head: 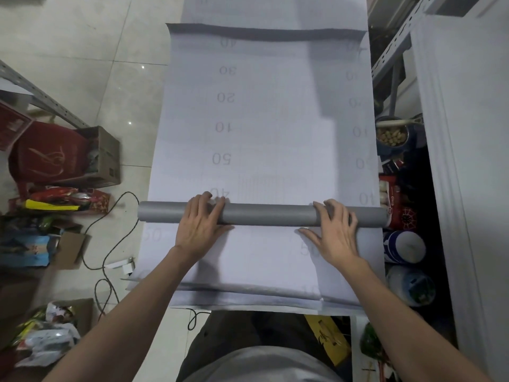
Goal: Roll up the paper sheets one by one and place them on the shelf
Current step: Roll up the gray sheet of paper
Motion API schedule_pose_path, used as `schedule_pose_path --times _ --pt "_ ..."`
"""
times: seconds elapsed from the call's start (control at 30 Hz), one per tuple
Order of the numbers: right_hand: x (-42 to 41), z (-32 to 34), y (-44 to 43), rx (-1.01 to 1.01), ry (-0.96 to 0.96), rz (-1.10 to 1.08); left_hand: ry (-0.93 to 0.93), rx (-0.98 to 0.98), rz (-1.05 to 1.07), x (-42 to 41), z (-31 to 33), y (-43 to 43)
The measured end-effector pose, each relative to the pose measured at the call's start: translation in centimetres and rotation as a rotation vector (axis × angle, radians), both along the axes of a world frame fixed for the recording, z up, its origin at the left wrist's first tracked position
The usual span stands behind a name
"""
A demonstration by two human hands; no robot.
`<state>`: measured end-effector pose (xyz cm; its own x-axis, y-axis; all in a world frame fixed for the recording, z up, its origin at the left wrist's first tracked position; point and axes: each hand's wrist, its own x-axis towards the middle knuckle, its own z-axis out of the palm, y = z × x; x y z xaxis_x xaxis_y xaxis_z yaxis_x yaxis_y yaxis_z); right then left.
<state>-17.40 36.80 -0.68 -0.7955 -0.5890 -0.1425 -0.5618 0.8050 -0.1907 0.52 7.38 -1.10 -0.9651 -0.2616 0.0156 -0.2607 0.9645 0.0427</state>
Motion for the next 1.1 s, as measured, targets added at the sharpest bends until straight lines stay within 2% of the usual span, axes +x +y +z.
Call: schedule_pose_path --times 0.3,0.47,0.6,0.83,1.0,1.1 --pt "-0.4 0.0 0.1 -0.041 -0.023 -0.004 0.025 0.034 -0.010 0.6 -0.5 -0.1" --pt "-1.0 0.0 -0.5 0.028 0.011 0.018 0.027 0.007 0.038 0.1 -0.1 -0.2" --pt "-1.8 0.6 -0.5 0.025 0.005 0.012 0.105 0.014 -0.058 0.0 -0.5 -1.0" --pt "-1.1 0.7 -1.1 0.049 -0.015 0.056 0.025 -0.050 -0.039 0.2 -0.7 -0.7" --pt "-1.2 0.9 -0.9 -0.040 0.010 0.050 0.101 0.004 -0.056 0.2 -0.8 -1.0" --pt "-0.5 0.3 -0.5 -0.047 -0.028 0.066 0.059 -0.030 -0.044 0.4 -0.7 -0.6"
